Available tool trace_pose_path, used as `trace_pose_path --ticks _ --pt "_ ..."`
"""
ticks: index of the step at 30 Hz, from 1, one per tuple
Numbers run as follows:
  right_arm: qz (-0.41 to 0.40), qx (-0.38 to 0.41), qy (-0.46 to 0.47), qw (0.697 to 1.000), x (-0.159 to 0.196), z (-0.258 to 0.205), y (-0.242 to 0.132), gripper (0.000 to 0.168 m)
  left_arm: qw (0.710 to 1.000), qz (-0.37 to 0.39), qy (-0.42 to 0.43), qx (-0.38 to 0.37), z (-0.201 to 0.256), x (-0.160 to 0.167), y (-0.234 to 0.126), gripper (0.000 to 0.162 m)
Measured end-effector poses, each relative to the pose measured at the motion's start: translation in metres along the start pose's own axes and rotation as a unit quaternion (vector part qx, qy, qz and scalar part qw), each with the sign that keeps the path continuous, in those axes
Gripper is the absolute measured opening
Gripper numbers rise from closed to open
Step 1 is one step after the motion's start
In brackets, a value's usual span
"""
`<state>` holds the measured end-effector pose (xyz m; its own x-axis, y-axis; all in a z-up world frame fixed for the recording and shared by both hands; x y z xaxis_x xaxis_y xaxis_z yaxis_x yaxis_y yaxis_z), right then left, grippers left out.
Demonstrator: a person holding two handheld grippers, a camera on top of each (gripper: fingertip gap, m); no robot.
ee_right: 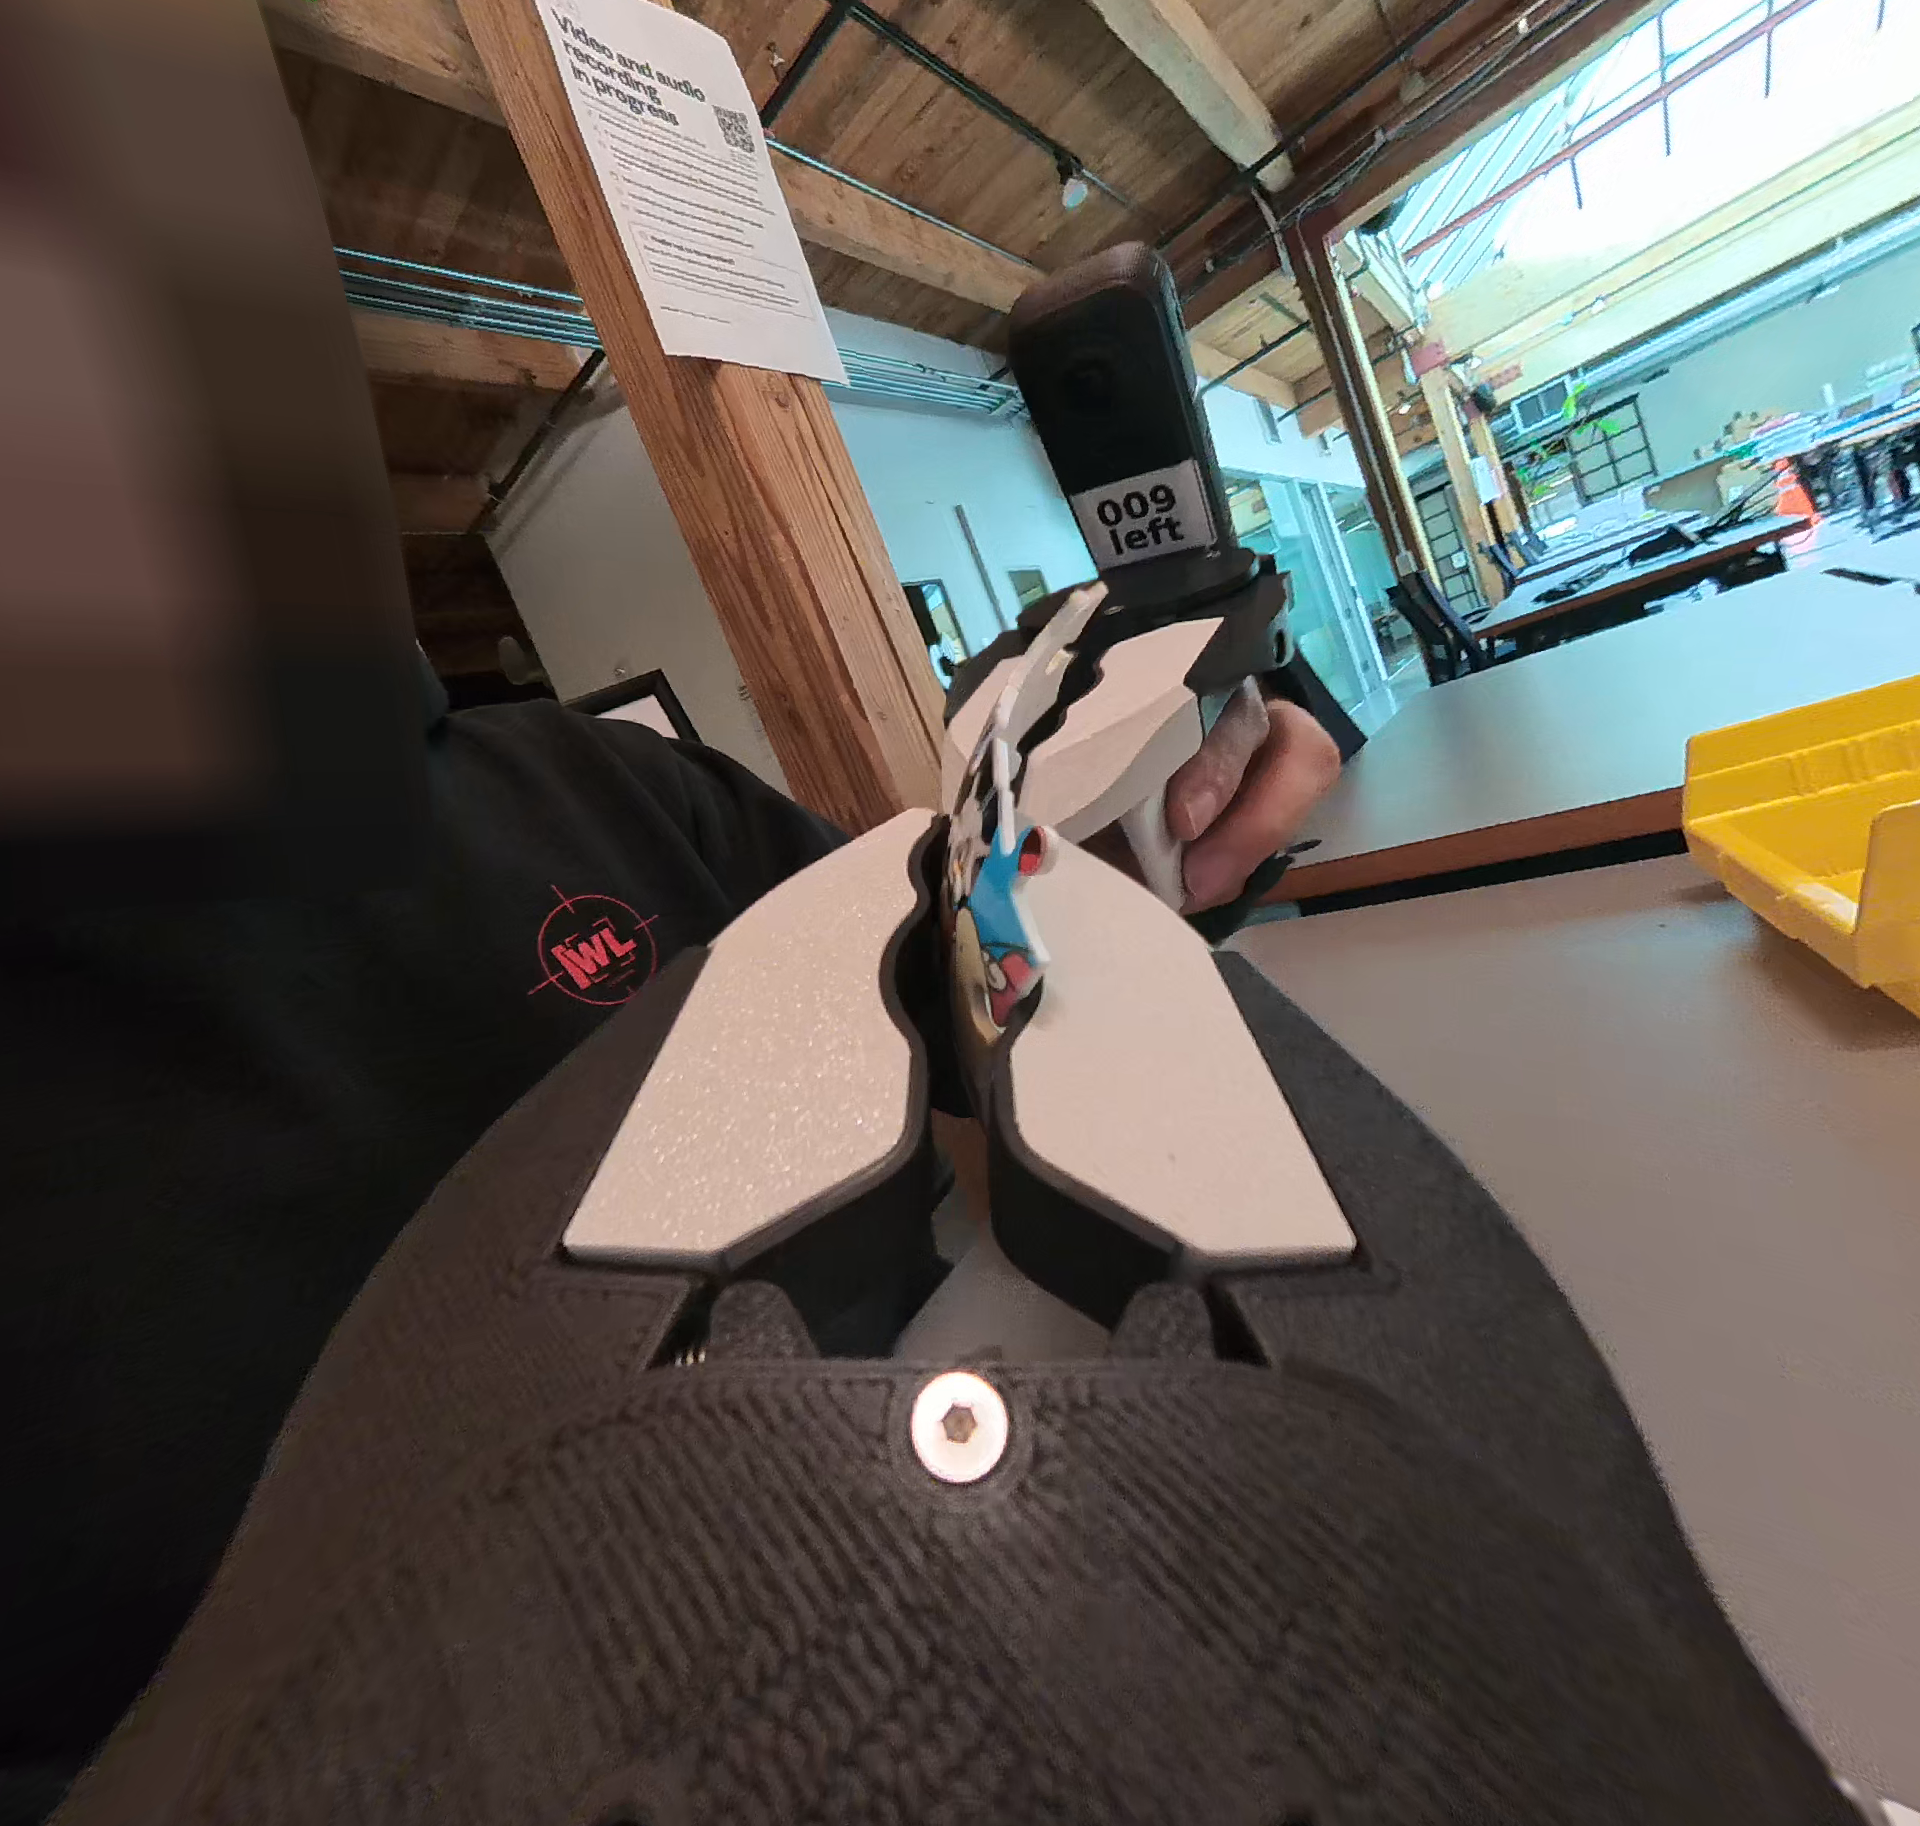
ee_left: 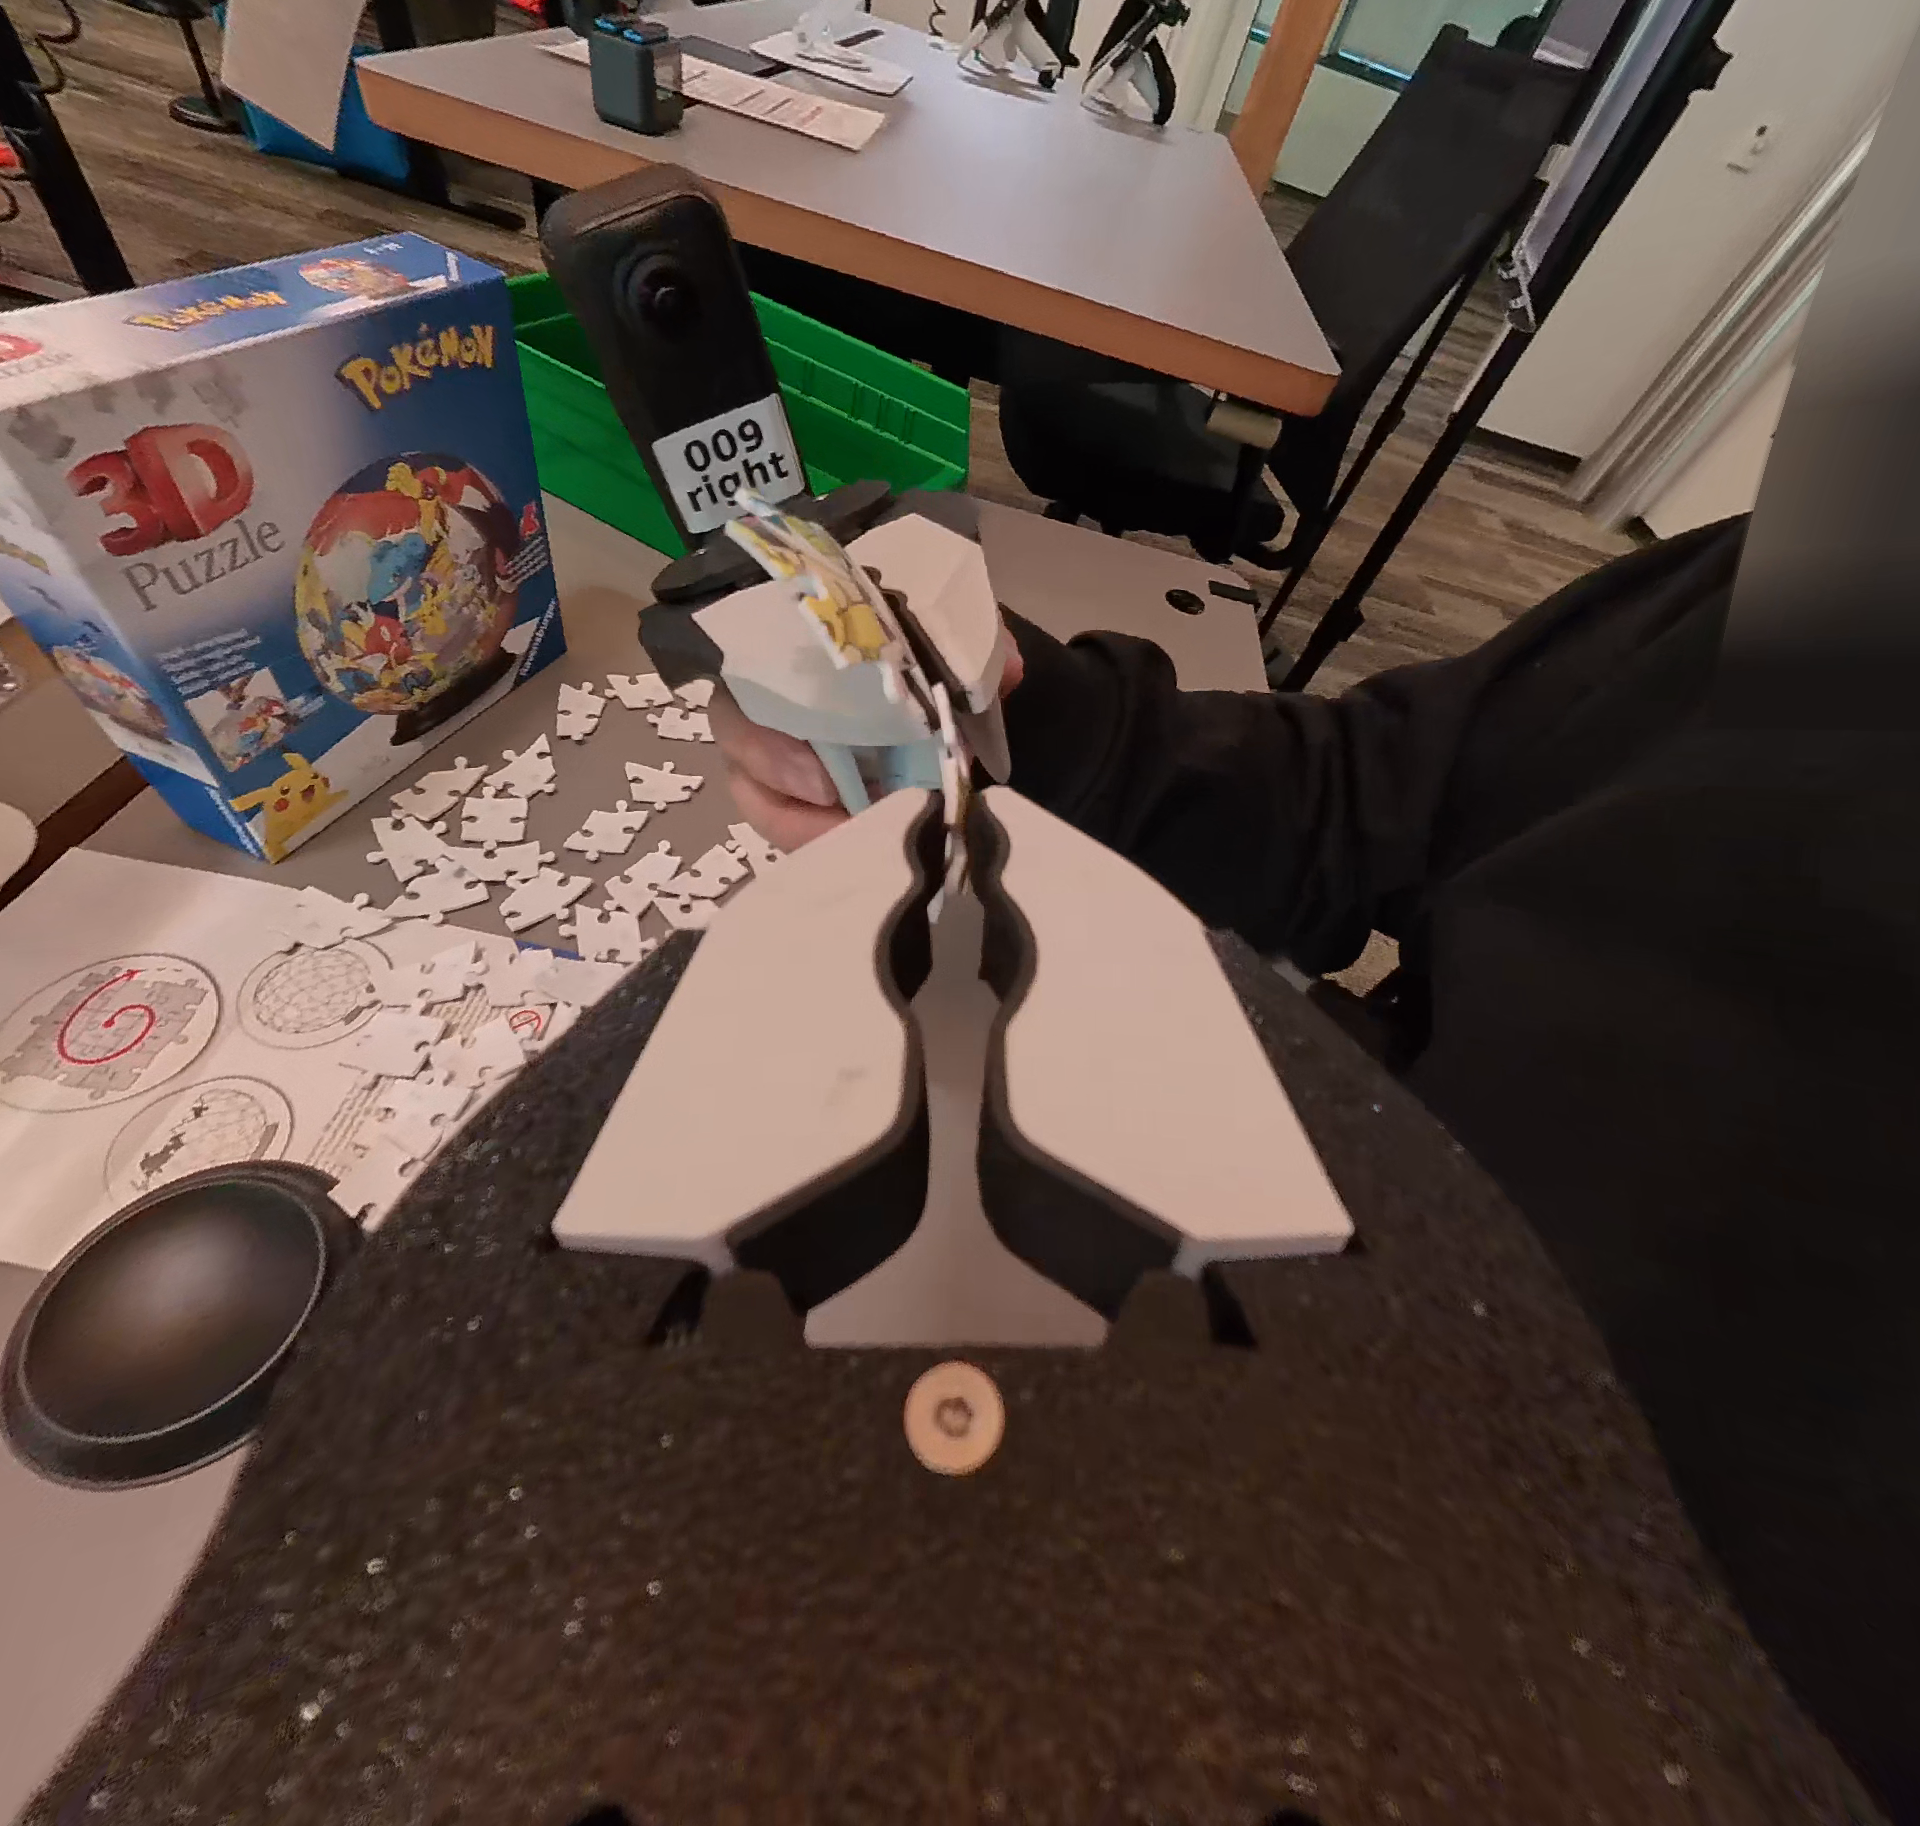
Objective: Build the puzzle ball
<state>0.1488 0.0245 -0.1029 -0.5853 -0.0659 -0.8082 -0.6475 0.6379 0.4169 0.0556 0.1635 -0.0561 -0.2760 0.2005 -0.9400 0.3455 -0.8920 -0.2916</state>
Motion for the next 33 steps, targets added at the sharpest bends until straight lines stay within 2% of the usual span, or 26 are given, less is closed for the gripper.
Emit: trace_pose_path --ticks 4,8,17,21,33 --pt "-0.020 -0.031 0.042 0.998 0.006 0.000 0.001 0.007 0.999 -0.024 -0.012 0.039 0.002 -0.001 0.001 0.002" --pt "-0.032 -0.028 0.067 0.997 0.010 0.002 0.002 0.008 0.996 -0.060 -0.033 0.063 0.000 -0.002 0.000 0.002" --pt "-0.022 -0.029 0.117 0.992 0.014 0.009 0.000 0.007 0.990 -0.083 -0.076 0.081 -0.007 -0.005 -0.009 0.001" --pt "-0.023 -0.031 0.132 0.990 0.017 0.012 0.003 0.007 0.985 -0.116 -0.084 0.097 -0.010 -0.006 -0.013 0.001" --pt "-0.092 0.005 0.101 0.991 0.025 0.011 0.010 0.009 0.955 -0.237 -0.111 0.137 -0.018 -0.006 -0.004 0.001"
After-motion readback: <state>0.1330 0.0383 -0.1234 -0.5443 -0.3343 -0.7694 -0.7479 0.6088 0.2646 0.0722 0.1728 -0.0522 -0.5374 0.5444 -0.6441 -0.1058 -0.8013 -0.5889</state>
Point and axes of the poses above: each gripper's, where its closed fingertips meet, y out along the fingers, x out of its underside, z = x × y across the jaws, the point moved 9 cm from there along -y, back along the fingers, and after that the axes turned 3 degrees about y, right-handed, at the moved point
